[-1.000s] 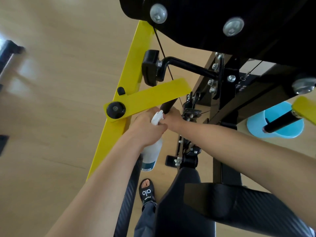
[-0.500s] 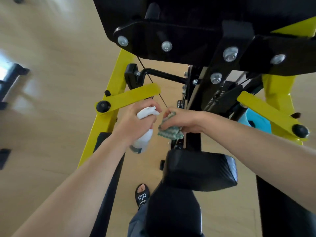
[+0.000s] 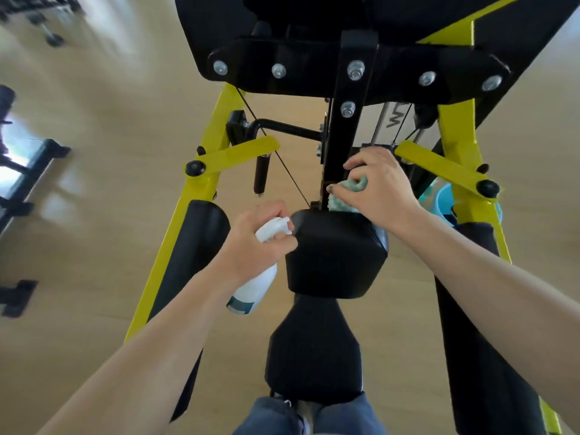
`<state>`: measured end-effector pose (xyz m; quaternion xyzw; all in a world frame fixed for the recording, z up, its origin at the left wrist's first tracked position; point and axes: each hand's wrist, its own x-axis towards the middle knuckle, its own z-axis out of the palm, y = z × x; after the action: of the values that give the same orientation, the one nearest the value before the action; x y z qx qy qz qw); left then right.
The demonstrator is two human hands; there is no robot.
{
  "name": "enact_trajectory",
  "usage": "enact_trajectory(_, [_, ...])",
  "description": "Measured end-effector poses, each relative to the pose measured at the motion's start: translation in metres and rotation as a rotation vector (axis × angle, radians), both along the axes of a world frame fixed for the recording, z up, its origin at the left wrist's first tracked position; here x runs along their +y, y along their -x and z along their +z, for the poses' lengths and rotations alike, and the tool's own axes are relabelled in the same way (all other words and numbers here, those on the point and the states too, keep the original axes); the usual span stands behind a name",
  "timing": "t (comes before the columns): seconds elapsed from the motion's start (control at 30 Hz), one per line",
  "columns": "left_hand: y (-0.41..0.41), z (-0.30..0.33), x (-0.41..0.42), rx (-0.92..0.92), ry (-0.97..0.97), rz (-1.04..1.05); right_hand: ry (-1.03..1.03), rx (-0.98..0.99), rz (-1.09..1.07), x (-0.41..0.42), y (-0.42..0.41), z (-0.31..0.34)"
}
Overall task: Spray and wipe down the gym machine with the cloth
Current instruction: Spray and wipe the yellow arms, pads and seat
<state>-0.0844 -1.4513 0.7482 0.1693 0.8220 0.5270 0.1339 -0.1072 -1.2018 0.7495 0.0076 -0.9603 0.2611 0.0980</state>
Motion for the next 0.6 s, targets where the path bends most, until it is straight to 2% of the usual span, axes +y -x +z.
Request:
enact_trajectory(0.07, [-0.015, -0.003, -0.003, -0.002, 0.006, 0.005, -0.029, 0.062, -0.105, -0.004, -0.022, 0.010])
enact_trajectory(0.23, [-0.046, -0.009, 0.001, -0.015, -0.016, -0.024, 0.195, 0.071, -0.529, -0.020, -0.067, 0.023])
enact_trajectory(0.3, [-0.055, -0.009, 0.007, -0.045, 0.012, 0.007, 0.497, -0.020, -0.668, -0.022, -0.081, 0.019])
enact_trajectory(0.37, [-0.060, -0.010, 0.011, -0.086, 0.042, 0.041, 0.988, -0.148, -0.778, -0.024, -0.096, 0.016])
enact_trajectory(0.4, [-0.062, -0.012, 0.013, -0.113, 0.052, 0.050, 1.163, -0.203, -0.799, -0.024, -0.105, 0.016])
enact_trajectory(0.47, [-0.065, -0.016, 0.015, -0.172, 0.076, 0.067, 1.321, -0.238, -0.803, -0.021, -0.123, 0.014])
enact_trajectory(0.6, [-0.077, -0.022, 0.021, -0.246, 0.091, 0.084, 1.398, -0.207, -0.802, -0.008, -0.151, 0.007])
